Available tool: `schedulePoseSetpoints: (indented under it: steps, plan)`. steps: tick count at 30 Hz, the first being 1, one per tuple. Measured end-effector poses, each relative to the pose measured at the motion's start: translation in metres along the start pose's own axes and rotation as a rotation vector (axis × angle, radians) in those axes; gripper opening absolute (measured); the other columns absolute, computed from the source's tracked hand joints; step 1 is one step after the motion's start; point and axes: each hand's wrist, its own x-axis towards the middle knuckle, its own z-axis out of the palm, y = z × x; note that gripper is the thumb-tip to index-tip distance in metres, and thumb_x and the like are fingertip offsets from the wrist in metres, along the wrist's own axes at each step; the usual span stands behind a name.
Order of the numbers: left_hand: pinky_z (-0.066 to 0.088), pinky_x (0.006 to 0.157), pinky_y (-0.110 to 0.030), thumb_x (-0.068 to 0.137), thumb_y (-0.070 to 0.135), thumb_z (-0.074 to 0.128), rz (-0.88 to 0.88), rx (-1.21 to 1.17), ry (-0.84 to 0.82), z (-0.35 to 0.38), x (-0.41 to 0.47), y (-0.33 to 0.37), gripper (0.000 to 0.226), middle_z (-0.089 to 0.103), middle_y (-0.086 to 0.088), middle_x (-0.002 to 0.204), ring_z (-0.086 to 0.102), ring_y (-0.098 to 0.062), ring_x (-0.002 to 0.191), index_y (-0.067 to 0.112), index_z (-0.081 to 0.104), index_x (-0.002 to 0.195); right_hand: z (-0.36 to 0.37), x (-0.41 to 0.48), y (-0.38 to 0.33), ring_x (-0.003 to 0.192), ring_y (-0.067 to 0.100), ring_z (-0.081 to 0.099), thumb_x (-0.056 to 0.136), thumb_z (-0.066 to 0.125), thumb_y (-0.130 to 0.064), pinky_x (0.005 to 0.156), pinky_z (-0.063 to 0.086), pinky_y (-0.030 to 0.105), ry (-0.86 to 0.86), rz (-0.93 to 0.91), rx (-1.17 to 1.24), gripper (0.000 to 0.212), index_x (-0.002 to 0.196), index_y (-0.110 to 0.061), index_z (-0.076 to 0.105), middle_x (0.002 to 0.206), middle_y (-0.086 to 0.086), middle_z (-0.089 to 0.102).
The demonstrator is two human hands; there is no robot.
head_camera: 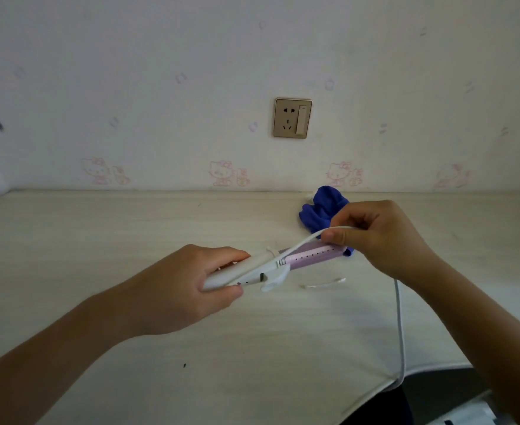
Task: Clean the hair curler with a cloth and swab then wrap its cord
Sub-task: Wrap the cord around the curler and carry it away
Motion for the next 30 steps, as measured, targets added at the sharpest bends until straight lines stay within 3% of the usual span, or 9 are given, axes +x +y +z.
schedulePoseSetpoints:
  steps: [4, 7, 10, 12, 17, 22, 25, 28, 30]
  plan:
    - [0.043, 0.055, -0.015, 0.089, 0.044, 0.067, 0.030, -0.149, 0.084, -0.011, -0.017, -0.010, 0.034, 0.074, 0.009, 0.090, 0.061, -0.006, 0.063, 0.047, 0.066, 0.123, -0.005, 0.013, 0.014, 0.051, 0.004, 0.049, 0.088, 0.079, -0.015, 0.050, 0.039, 0.013, 0.016, 0.051, 0.169, 0.015, 0.077, -0.026, 0.082, 0.059, -0.001, 0.065]
    - [0.043, 0.054, -0.014, 0.089, 0.042, 0.069, 0.051, -0.286, 0.187, -0.013, -0.023, -0.009, 0.036, 0.074, 0.004, 0.087, 0.058, 0.000, 0.060, 0.042, 0.068, 0.125, 0.011, 0.014, 0.021, 0.052, 0.014, 0.034, 0.090, 0.077, -0.016, 0.051, 0.029, 0.025, -0.006, 0.167, 0.205, 0.007, 0.086, -0.011, 0.082, 0.057, 0.003, 0.049]
    - [0.044, 0.053, -0.017, 0.091, 0.038, 0.066, 0.029, -0.158, 0.323, -0.007, -0.006, -0.001, 0.031, 0.072, 0.008, 0.089, 0.061, -0.008, 0.061, 0.043, 0.065, 0.121, 0.052, -0.007, 0.010, 0.055, 0.007, 0.045, 0.095, 0.074, -0.019, 0.056, 0.039, 0.018, -0.171, 0.113, 0.056, 0.014, 0.086, -0.022, 0.084, 0.067, 0.004, 0.069]
    - [0.043, 0.051, -0.019, 0.092, 0.035, 0.065, -0.020, -0.058, 0.383, -0.005, 0.015, 0.005, 0.025, 0.071, 0.013, 0.088, 0.062, -0.012, 0.062, 0.042, 0.064, 0.117, 0.072, -0.020, -0.006, 0.055, 0.004, 0.045, 0.098, 0.070, -0.026, 0.057, 0.040, 0.015, -0.295, 0.016, 0.028, 0.022, 0.088, -0.009, 0.080, 0.068, 0.008, 0.066]
    - [0.044, 0.055, -0.028, 0.098, 0.027, 0.064, -0.078, 0.087, 0.243, 0.003, 0.032, 0.002, 0.022, 0.069, 0.008, 0.081, 0.060, -0.014, 0.064, 0.034, 0.063, 0.118, 0.078, -0.022, -0.039, 0.054, 0.020, 0.037, 0.098, 0.060, -0.037, 0.052, 0.033, 0.020, -0.365, -0.146, 0.049, 0.044, 0.091, 0.005, 0.069, 0.065, 0.015, 0.047]
    - [0.046, 0.056, -0.034, 0.096, 0.035, 0.061, -0.099, 0.154, 0.073, -0.003, 0.026, -0.005, 0.019, 0.069, 0.007, 0.077, 0.061, -0.015, 0.061, 0.040, 0.064, 0.114, 0.047, -0.006, -0.044, 0.050, 0.004, 0.045, 0.096, 0.072, -0.026, 0.051, 0.039, 0.017, -0.275, -0.100, 0.017, 0.017, 0.080, -0.021, 0.076, 0.066, 0.001, 0.065]
    - [0.049, 0.061, -0.039, 0.093, 0.047, 0.056, -0.060, 0.084, -0.067, -0.013, 0.016, -0.004, 0.028, 0.073, 0.006, 0.087, 0.064, -0.023, 0.069, 0.044, 0.065, 0.119, 0.023, 0.006, -0.037, 0.059, 0.014, 0.059, 0.089, 0.079, -0.031, 0.057, 0.049, 0.026, -0.250, -0.044, 0.016, 0.010, 0.079, -0.032, 0.077, 0.069, -0.005, 0.071]
    - [0.043, 0.063, -0.028, 0.094, 0.045, 0.058, 0.010, -0.015, -0.151, -0.029, 0.004, -0.004, 0.032, 0.072, 0.007, 0.088, 0.062, -0.025, 0.073, 0.047, 0.067, 0.125, 0.012, 0.017, -0.028, 0.060, 0.008, 0.058, 0.088, 0.080, -0.022, 0.061, 0.047, 0.020, -0.247, -0.038, 0.056, 0.010, 0.079, -0.024, 0.080, 0.066, 0.001, 0.068]
    - [0.041, 0.062, -0.021, 0.095, 0.041, 0.063, 0.089, -0.125, -0.173, -0.036, -0.001, -0.004, 0.034, 0.069, 0.007, 0.084, 0.059, -0.016, 0.066, 0.041, 0.068, 0.128, -0.001, 0.019, -0.016, 0.056, -0.001, 0.054, 0.090, 0.077, -0.013, 0.059, 0.042, 0.012, -0.177, 0.021, 0.109, 0.013, 0.078, -0.017, 0.080, 0.060, -0.007, 0.064]
